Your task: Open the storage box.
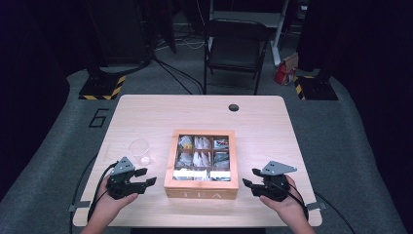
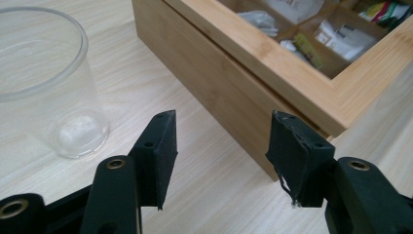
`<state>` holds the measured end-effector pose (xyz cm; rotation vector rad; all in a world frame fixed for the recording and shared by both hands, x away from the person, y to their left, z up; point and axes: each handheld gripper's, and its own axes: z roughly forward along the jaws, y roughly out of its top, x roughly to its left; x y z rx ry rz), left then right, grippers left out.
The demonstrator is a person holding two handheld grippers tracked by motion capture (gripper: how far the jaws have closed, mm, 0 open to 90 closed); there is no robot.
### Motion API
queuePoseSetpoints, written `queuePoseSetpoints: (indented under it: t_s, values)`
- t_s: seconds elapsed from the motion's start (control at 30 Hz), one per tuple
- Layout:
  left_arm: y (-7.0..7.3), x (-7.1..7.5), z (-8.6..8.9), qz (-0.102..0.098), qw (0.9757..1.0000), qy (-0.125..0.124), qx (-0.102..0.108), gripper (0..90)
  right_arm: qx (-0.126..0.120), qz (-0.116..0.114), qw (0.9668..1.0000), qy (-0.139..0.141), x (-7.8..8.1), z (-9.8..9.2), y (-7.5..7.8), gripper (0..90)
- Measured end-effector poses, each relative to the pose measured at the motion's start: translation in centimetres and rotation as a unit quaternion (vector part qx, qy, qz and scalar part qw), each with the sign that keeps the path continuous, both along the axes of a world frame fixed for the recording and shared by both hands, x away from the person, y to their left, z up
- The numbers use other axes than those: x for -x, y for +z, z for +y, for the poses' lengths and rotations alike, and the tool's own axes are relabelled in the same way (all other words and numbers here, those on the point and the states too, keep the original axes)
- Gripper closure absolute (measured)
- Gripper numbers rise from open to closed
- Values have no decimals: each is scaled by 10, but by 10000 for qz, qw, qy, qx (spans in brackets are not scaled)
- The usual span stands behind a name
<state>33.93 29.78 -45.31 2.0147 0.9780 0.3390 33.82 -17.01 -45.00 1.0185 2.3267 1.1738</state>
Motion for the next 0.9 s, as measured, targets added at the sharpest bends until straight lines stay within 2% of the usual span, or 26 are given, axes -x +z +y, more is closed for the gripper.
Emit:
queuePoseSetpoints:
  t_s: [0.03, 0.17, 0.23, 0.33, 0.43, 0.53, 0.73, 0.83, 0.9]
  values:
    - [3, 1, 0, -56, 10000, 29, 27, 431, 26, -15, 10000, 9, 1, 1, 4, 436]
    - [6, 2, 1, -15, 9999, 79, 88, 396, -10, -13, 10000, 48, 4, 3, 6, 442]
    - [6, 3, 1, 55, 9998, 81, 156, 422, -49, 29, 10000, 72, 6, 4, 6, 448]
    - [7, 4, -1, 53, 9999, 81, 127, 430, -50, 57, 9999, 79, 8, 4, 7, 446]
    - [8, 6, -2, 1, 9999, 79, 91, 430, -66, 64, 9999, 106, 9, 4, 8, 447]
    - [10, 9, -3, -42, 9998, 88, 147, 434, -102, 38, 9999, 131, 12, 5, 11, 451]
    - [9, 12, -5, -35, 9996, 61, 256, 458, -113, 55, 9998, 148, 16, 6, 8, 458]
    - [8, 12, -5, -6, 9998, -7, 188, 478, -115, 91, 9997, 176, 18, 7, 5, 466]
    - [5, 13, -7, -6, 9998, -13, 215, 488, -116, 152, 9996, 187, 19, 8, 1, 477]
